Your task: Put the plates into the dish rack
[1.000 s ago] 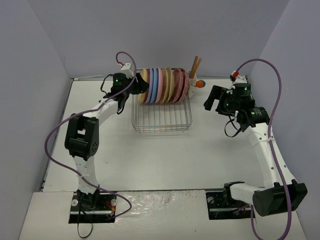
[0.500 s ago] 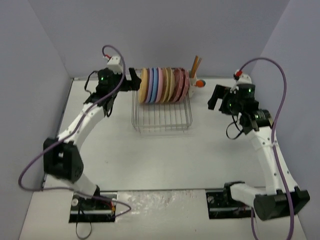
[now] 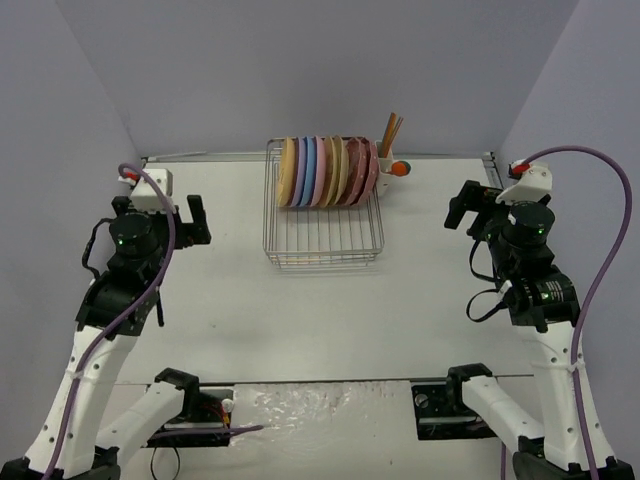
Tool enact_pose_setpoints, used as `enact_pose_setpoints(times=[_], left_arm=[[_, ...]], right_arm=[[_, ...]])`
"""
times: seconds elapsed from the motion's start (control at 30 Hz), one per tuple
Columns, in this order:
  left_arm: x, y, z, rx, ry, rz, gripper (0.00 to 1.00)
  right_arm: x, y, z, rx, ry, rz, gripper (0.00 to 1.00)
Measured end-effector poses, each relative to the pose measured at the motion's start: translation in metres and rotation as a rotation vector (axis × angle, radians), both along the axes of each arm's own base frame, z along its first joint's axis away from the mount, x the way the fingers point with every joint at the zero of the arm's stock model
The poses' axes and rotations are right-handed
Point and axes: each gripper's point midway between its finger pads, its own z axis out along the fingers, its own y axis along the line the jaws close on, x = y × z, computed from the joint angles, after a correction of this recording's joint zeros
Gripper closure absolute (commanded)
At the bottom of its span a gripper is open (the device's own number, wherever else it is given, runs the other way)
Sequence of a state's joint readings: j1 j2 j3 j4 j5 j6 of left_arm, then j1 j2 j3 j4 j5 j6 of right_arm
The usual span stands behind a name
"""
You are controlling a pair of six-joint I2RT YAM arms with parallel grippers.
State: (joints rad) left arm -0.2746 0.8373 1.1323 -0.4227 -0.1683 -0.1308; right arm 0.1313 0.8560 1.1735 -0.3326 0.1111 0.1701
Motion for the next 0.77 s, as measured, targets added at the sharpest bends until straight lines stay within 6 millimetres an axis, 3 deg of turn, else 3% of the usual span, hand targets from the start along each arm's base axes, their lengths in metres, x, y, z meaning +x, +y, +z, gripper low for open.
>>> enact_pose_setpoints(times=[0.07, 0.2, 0.33, 0.53, 0.77], left_arm=[[-0.02, 0.017, -0.004, 0.014, -0.003, 0.06, 0.03], [-0.053, 0.042, -0.031, 0.045, 0.025, 0.151, 0.03], [-0.072, 0.054, -0.057, 0.052, 0.051, 0.193, 0.03], [-0.072, 0.051, -0.1, 0.04, 0.154, 0.207, 0.03], [-0.067, 0.048, -0.115, 0.026, 0.203, 0.215, 0.03]], right_arm=[[-0.003, -0.003, 0.001, -0.016, -0.019, -0.011, 0.0], [-0.005, -0.004, -0.01, -0.04, -0.02, -0.016, 0.0], [-0.005, -0.003, -0.029, -0.054, 0.005, -0.009, 0.0], [-0.006, -0.004, -0.038, -0.058, 0.006, -0.016, 0.0], [-0.006, -0.005, -0.03, -0.054, -0.026, -0.019, 0.0]])
